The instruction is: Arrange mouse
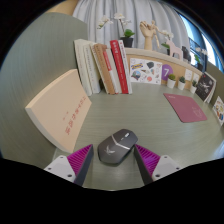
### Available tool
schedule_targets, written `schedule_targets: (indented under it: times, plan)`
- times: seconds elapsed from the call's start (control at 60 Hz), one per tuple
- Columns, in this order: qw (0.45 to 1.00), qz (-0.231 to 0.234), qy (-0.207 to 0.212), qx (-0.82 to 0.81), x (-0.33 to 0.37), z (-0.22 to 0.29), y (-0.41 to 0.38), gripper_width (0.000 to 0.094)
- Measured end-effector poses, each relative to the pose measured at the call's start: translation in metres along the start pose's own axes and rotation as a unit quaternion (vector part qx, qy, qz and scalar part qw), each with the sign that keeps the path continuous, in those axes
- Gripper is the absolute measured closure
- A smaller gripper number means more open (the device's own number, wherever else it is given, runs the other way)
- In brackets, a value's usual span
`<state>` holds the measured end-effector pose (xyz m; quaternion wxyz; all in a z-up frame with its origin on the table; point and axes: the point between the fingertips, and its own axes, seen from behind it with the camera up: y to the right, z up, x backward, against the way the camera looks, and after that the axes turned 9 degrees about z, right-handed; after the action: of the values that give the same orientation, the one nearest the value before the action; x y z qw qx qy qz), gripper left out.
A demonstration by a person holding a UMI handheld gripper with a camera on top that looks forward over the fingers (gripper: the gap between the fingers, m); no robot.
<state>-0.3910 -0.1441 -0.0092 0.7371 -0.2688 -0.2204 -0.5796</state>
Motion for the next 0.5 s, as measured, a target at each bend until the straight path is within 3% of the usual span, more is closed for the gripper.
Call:
schedule_targets:
  times: [0.25, 0.467, 0.5]
  plan:
    - [1.0, -0.02, -0.003, -0.005, -0.033, 0.027, 0.0, 0.0129]
    - [1.0, -0.013, -0.016, 0.0, -0.043, 0.032, -0.005, 0.042]
    - [1.0, -0.011, -0.019, 0.004, -0.043, 0.032, -0.005, 0.0424]
